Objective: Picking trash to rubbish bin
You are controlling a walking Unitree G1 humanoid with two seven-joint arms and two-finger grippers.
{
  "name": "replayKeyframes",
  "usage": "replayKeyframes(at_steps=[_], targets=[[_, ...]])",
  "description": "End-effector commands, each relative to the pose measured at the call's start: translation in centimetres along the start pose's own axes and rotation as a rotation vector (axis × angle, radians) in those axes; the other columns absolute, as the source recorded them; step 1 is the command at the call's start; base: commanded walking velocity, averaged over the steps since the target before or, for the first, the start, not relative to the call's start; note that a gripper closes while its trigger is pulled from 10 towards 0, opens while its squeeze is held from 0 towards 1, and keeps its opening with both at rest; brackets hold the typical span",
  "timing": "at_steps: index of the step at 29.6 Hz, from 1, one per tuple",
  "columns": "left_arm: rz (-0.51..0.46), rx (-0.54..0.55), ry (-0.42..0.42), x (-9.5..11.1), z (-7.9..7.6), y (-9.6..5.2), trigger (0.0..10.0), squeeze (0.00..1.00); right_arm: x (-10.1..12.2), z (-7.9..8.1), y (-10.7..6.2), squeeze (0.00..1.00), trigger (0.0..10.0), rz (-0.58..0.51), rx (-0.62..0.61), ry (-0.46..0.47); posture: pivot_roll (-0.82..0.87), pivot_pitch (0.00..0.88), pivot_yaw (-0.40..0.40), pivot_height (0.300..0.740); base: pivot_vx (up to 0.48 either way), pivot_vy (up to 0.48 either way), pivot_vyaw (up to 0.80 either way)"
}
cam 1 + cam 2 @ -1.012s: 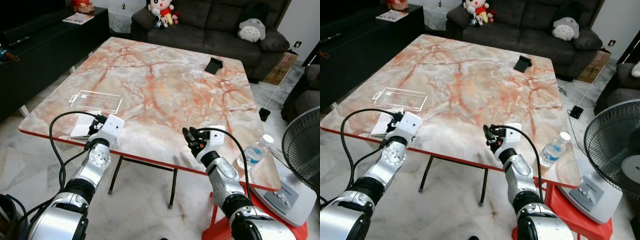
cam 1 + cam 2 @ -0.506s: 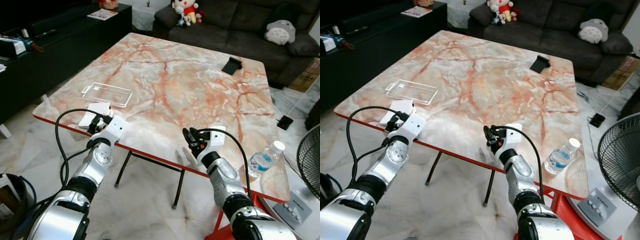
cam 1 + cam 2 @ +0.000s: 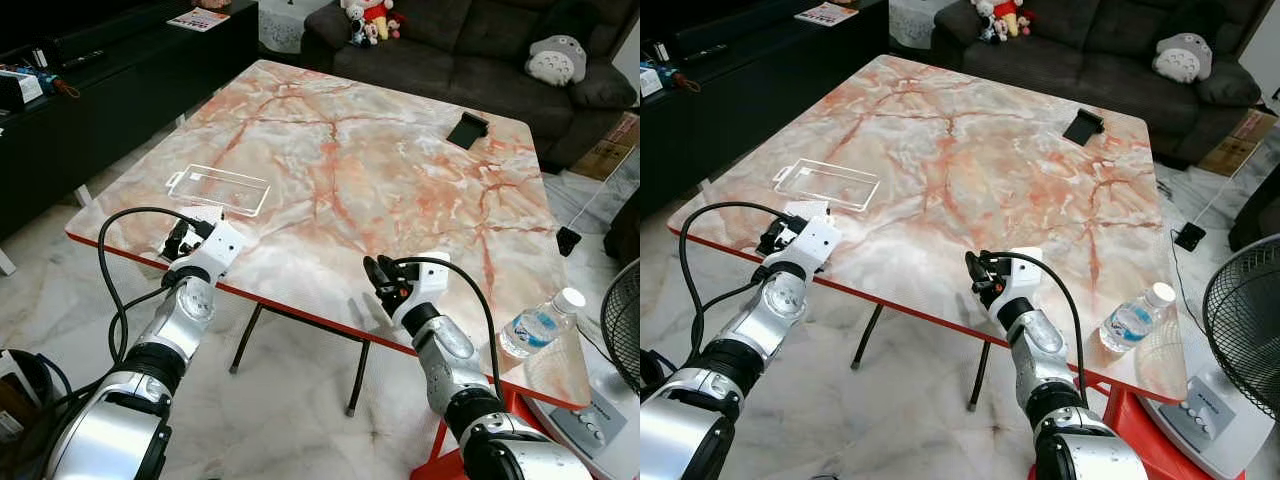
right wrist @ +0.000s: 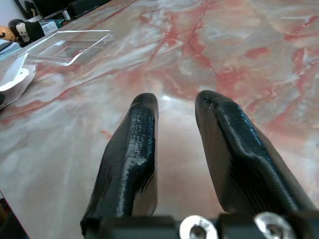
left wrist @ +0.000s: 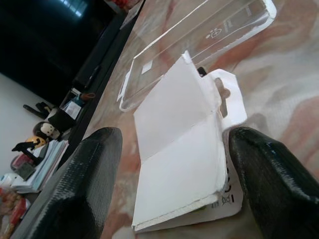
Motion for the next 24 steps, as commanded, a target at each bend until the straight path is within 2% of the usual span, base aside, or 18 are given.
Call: replayKeyframes(at_steps=[1, 6, 9, 17, 18, 19, 20, 24], targets=[[0.008, 0.003, 0.024, 0.3, 0.2, 0.3, 10.0, 0.0, 0.3, -0.4, -0.1, 0.0, 10.0, -0.003, -0.009, -0.003, 0.02, 0.055, -0.142, 0.74, 0.0, 0.0, 0.0], [0.029, -0.007, 0.025, -0.2, -0.1, 0.1, 10.0, 0.0, 0.3, -0.5, -0.1, 0.0, 10.0, 0.0, -0.009, -0.005, 0.02, 0.055, -0.142, 0.74, 0.0, 0.0, 0.0], [0.081, 0.01, 0.031, -1.0, 0.0, 0.0, 10.0, 0.0, 0.3, -0.5, -0.1, 0.0, 10.0, 0.003, -0.008, -0.006, 0.02, 0.055, -0.142, 0.74, 0.0, 0.0, 0.0], [0.081, 0.01, 0.031, -1.0, 0.0, 0.0, 10.0, 0.0, 0.3, -0.5, -0.1, 0.0, 10.0, 0.003, -0.008, -0.006, 0.02, 0.055, -0.142, 0.74, 0.0, 0.0, 0.0], [0.097, 0.023, 0.037, -1.4, 0.3, 0.0, 4.0, 0.0, 0.2, -0.5, -0.1, 0.0, 10.0, 0.004, -0.009, -0.006, 0.02, 0.056, -0.144, 0.74, 0.0, 0.0, 0.0], [0.097, 0.031, 0.036, -1.4, 0.4, 0.0, 1.3, 0.0, 0.2, -0.5, -0.2, 0.0, 10.0, 0.007, -0.01, -0.005, 0.02, 0.056, -0.145, 0.74, 0.0, 0.0, 0.0], [0.096, 0.037, 0.034, -1.4, 0.5, 0.0, 0.0, 0.0, 0.1, -0.5, -0.2, 0.0, 10.0, 0.008, -0.011, -0.005, 0.02, 0.056, -0.145, 0.74, 0.0, 0.0, 0.0], [0.088, 0.038, 0.028, -1.3, 0.5, 0.0, 0.0, 0.0, 0.1, -0.5, -0.2, 0.0, 10.0, 0.01, -0.013, -0.005, 0.02, 0.056, -0.145, 0.74, 0.0, 0.0, 0.0]])
Point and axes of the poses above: a point about 5 cm out from each wrist's last joint towards the gripper, its own y axis pointing out of the wrist towards the gripper, its own x axis along the axis of the wrist's last joint, z = x × y, the point moved 2 cm from there along y, pointing out of the wrist towards the gripper, and after that the axes turned 3 degrees about y, right-handed, at the moved point
